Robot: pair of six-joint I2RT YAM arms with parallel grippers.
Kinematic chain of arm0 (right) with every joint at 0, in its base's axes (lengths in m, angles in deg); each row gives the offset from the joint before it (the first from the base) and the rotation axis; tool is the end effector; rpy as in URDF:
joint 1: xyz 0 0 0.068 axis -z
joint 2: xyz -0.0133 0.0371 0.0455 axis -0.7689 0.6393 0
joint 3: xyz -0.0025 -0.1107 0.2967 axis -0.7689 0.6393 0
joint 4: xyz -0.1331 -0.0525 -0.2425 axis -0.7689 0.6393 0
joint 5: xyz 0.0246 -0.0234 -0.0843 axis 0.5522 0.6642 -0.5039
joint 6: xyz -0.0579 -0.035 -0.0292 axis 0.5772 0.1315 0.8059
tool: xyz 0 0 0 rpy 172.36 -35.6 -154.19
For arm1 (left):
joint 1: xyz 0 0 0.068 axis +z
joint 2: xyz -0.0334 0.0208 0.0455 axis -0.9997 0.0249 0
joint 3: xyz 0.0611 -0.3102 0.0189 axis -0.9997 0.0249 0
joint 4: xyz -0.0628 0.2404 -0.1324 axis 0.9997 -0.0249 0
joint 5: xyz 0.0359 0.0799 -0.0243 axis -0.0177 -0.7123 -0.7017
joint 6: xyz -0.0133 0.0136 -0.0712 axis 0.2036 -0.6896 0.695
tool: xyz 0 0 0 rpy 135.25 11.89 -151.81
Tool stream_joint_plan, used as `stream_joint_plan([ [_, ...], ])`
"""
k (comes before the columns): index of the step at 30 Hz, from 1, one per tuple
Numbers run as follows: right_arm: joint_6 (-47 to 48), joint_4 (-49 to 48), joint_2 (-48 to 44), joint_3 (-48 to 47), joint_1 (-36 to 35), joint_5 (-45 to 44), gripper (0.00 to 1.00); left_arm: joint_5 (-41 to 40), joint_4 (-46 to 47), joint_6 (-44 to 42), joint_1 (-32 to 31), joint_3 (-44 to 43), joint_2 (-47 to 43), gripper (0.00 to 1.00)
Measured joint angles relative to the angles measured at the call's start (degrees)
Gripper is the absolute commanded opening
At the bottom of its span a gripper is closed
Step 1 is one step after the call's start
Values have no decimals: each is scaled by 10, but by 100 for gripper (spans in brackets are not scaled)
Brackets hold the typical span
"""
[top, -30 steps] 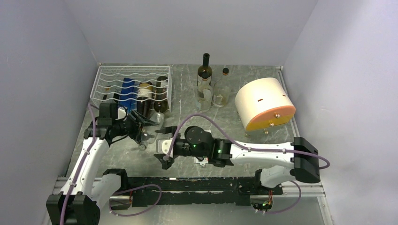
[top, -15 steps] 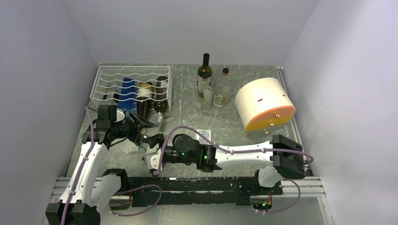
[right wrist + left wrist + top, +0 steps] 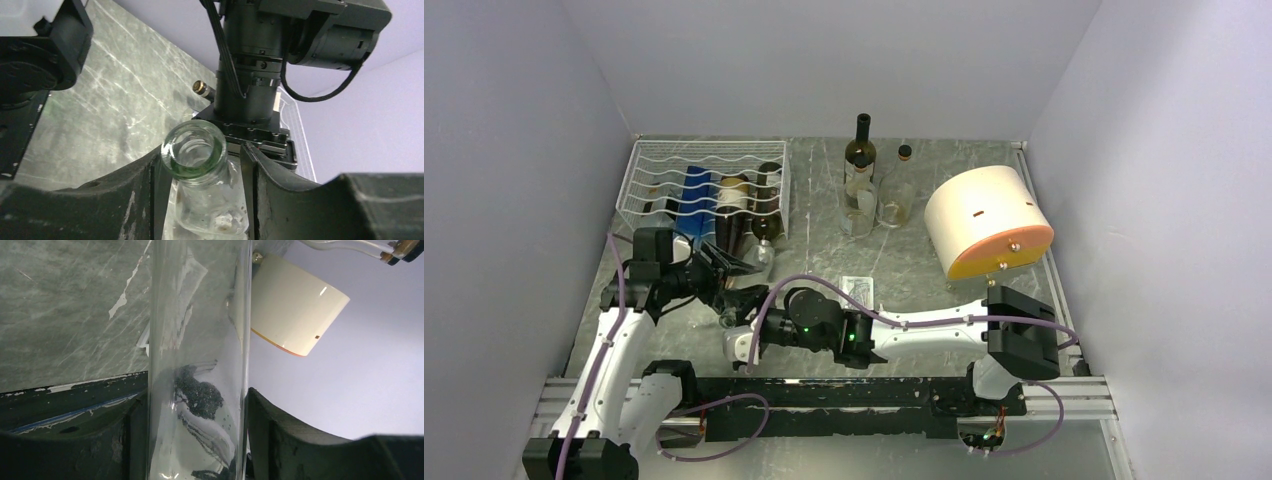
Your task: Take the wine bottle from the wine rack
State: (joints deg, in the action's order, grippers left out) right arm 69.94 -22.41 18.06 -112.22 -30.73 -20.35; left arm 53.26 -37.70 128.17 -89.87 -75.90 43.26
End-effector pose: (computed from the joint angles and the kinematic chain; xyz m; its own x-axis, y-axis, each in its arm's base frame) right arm 0.0643 0.4107 0.3062 0.7379 -0.1502 -0.6580 -0.6594 0.0470 -0.7503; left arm 0.1566 -0.0435 0.2628 -0.6932 -0.6867 0.2190 -0.5475 0.3041 -0.7796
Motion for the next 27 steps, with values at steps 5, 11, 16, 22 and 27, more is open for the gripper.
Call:
stream_joint_plan([
  [5, 20, -10, 0, 0, 0, -12, 35, 3, 7, 13, 0, 4, -12, 24],
  [11, 20, 4, -2, -7, -1, -16, 5, 13, 10, 29, 0, 17, -16, 91],
  [16, -20, 45, -28, -14, 0, -19, 0, 27, 28, 28, -1, 18, -33, 99],
  [22, -57, 93, -83, -18, 0, -45, 0, 31, 20, -21, -1, -10, -4, 99],
  [27, -89, 87, -153, 22, 0, -97, 0, -21, -12, -93, -1, -89, -6, 99],
])
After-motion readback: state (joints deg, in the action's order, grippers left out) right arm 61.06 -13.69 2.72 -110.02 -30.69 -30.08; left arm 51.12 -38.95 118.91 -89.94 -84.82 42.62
